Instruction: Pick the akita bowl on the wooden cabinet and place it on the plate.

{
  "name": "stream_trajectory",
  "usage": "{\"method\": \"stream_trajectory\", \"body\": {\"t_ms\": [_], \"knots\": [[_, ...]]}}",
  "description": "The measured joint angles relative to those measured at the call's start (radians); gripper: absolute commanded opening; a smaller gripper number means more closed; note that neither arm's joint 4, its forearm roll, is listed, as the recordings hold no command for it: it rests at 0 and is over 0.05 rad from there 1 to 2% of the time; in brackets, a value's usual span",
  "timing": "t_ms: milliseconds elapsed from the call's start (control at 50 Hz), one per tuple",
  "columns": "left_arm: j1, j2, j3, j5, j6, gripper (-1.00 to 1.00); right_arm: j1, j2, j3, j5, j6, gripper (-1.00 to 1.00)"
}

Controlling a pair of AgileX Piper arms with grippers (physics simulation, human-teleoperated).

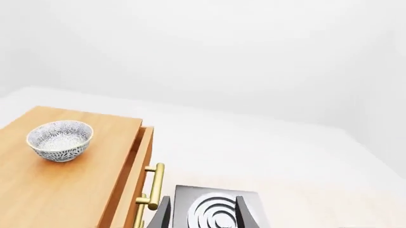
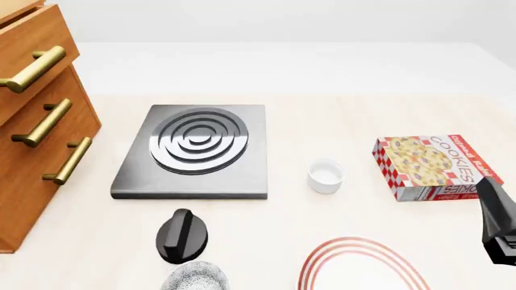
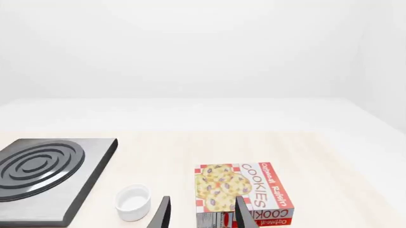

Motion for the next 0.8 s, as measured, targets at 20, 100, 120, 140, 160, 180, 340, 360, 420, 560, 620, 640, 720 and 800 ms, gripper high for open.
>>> {"method": "stream_trajectory", "body": {"t_ms": [20,100,120,140,160,180,340,360,420,560,620,640,720,800], "knots": [[0.007,0.01,-0.015,0.004,-0.004,1.0,0.0,0.0,0.0,0.0,0.0,1.0],[0.032,0.045,-0.065,0.018,-0.022,1.0,0.0,0.0,0.0,0.0,0.0,1.0],[0.039,0.053,-0.075,0.021,-0.027,1.0,0.0,0.0,0.0,0.0,0.0,1.0],[0.046,0.06,-0.085,0.024,-0.032,1.0,0.0,0.0,0.0,0.0,0.0,1.0],[0.053,0.067,-0.095,0.026,-0.037,1.0,0.0,0.0,0.0,0.0,0.0,1.0],[0.06,0.073,-0.104,0.028,-0.042,1.0,0.0,0.0,0.0,0.0,0.0,1.0],[0.108,0.116,-0.165,0.041,-0.076,1.0,0.0,0.0,0.0,0.0,0.0,1.0],[0.114,0.12,-0.172,0.043,-0.08,1.0,0.0,0.0,0.0,0.0,0.0,1.0],[0.131,0.133,-0.194,0.048,-0.087,1.0,0.0,0.0,0.0,0.0,0.0,1.0],[0.178,0.164,-0.243,0.056,-0.098,1.0,0.0,0.0,0.0,0.0,0.0,1.0],[0.198,0.177,-0.259,0.056,-0.102,1.0,0.0,0.0,0.0,0.0,0.0,1.0],[0.205,0.18,-0.264,0.056,-0.104,1.0,0.0,0.0,0.0,0.0,0.0,1.0],[0.231,0.194,-0.279,0.054,-0.11,1.0,0.0,0.0,0.0,0.0,0.0,1.0],[0.256,0.207,-0.29,0.052,-0.117,1.0,0.0,0.0,0.0,0.0,0.0,1.0]]}}
